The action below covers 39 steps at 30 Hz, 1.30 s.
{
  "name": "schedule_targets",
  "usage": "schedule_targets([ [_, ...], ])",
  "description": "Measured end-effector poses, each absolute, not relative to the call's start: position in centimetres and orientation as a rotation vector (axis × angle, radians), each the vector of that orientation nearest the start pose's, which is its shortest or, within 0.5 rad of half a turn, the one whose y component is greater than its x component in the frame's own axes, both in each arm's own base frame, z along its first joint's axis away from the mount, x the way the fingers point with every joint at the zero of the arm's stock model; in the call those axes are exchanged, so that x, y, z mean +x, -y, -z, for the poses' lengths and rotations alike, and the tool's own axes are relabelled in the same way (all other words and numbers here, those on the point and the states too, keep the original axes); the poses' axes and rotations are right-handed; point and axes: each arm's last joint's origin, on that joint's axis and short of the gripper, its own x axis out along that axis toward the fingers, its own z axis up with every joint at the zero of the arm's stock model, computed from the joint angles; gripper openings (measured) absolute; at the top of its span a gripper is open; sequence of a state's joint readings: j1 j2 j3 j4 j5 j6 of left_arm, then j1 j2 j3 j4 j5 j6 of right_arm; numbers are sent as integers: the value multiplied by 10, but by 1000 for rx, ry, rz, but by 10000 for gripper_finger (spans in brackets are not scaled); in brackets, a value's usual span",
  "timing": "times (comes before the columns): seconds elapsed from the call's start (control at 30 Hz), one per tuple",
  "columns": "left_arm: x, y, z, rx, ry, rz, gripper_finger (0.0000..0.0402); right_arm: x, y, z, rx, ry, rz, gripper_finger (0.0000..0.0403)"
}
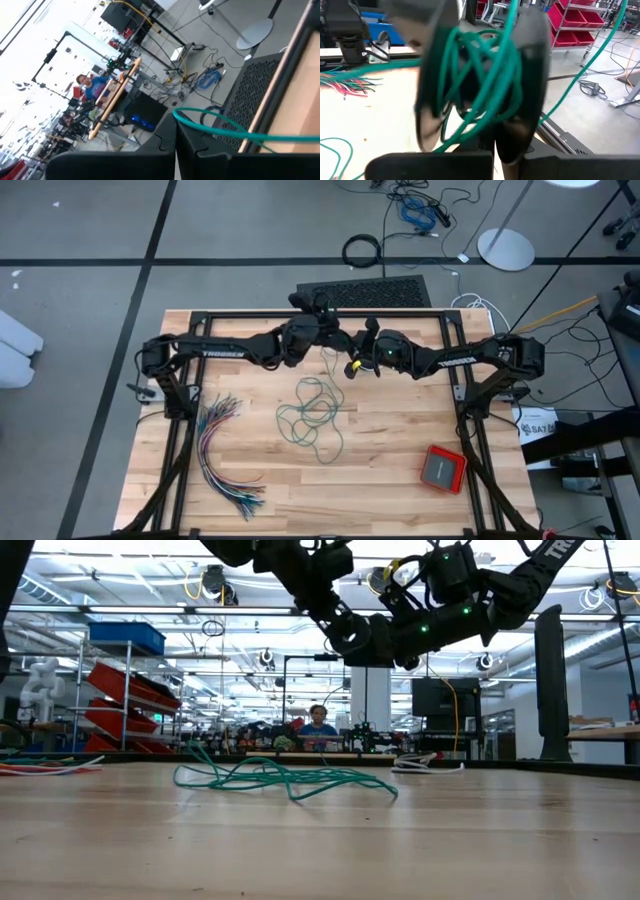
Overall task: Coil cords
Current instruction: Coil the green wire onto the spool
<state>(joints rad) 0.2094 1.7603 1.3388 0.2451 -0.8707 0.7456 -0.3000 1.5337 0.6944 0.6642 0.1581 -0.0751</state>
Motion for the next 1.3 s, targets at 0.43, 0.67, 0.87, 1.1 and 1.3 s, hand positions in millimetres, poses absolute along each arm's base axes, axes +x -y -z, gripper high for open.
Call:
schedule_targets([
  [0.43, 390, -102, -303, 705, -545, -966, 0, 298, 97, -209, -62, -180, 442, 0],
  [0.67, 390, -104, -303, 701, -541, -967, 0, 299, 96, -210, -58, -172, 413, 0],
  [0.87, 387, -113, -303, 720, -584, -1004, 0, 299, 96, -211, -56, -161, 420, 0],
  [1.1, 386, -111, -303, 721, -596, -1033, 0, 299, 96, -211, -53, -154, 420, 0],
  [1.3, 389, -98, -302, 731, -595, -1025, 0, 299, 96, -212, -54, -147, 412, 0],
])
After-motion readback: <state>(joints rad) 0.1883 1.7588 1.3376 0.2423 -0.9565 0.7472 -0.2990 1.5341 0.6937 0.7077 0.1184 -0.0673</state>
